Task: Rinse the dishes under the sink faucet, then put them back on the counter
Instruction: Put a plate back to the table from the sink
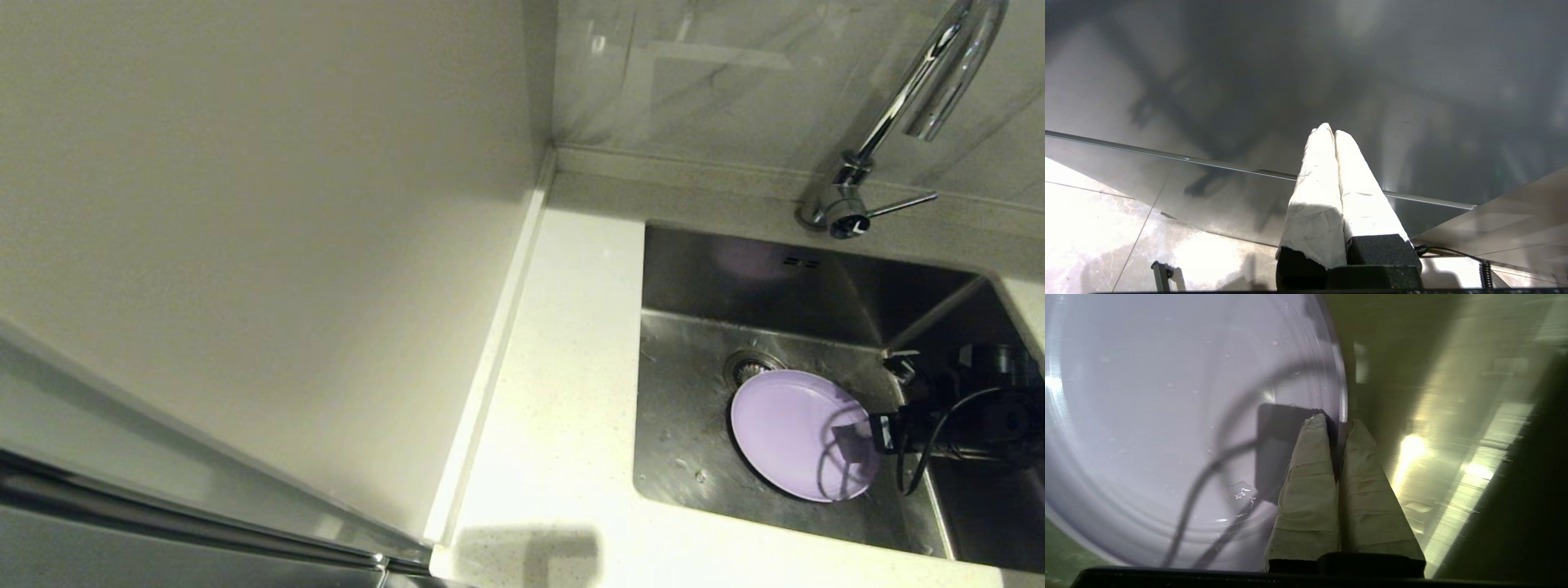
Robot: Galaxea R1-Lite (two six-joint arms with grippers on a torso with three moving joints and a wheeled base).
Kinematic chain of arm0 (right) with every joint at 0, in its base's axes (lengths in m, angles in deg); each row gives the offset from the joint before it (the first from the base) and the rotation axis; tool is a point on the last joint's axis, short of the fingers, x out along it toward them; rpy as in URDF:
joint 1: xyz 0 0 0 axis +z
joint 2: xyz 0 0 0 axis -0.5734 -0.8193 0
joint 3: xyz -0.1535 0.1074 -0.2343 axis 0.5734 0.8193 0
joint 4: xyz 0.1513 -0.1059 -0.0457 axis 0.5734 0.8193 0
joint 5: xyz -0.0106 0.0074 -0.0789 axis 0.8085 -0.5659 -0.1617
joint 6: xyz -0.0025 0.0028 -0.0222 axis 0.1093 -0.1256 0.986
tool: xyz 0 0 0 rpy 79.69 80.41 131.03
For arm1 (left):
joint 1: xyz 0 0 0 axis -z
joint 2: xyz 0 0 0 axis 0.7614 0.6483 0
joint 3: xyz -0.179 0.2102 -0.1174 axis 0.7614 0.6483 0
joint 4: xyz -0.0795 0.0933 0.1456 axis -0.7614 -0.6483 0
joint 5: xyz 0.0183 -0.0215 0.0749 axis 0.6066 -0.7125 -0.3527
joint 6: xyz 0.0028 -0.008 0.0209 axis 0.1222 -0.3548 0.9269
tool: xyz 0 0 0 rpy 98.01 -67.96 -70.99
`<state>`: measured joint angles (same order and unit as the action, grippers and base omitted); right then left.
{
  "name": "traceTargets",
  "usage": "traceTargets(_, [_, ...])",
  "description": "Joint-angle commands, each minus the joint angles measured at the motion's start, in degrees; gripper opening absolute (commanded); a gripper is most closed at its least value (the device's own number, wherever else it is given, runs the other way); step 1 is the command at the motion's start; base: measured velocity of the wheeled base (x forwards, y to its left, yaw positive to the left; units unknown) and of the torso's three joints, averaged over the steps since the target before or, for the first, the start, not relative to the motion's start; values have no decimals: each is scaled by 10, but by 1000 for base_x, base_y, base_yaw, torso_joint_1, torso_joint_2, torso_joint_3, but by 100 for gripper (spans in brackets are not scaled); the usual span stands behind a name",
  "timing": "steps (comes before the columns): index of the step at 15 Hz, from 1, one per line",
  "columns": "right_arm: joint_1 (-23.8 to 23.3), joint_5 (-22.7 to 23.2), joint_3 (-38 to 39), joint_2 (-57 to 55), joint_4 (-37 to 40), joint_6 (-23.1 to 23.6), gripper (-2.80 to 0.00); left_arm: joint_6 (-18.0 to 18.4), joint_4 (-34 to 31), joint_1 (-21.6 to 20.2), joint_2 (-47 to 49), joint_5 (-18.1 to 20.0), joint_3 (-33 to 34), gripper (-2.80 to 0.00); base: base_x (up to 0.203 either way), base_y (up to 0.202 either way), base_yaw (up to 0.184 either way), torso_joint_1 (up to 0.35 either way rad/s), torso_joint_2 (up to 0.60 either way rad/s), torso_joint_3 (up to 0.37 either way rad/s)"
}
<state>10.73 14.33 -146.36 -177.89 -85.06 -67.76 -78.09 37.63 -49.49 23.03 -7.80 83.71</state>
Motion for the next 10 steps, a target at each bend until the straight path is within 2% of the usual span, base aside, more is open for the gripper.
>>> traceTargets(1, [-8,-20,0,49,-3,2,-280,0,0,0,0,-1,2,-280,0,0,0,0,0,0])
traceTargets(5, [-13,-68,17,154,-2,5,-280,0,0,0,0,0,2,-280,0,0,0,0,0,0])
traceTargets(10, [-25,-131,82,303,-23,15,-280,0,0,0,0,0,2,-280,0,0,0,0,0,0])
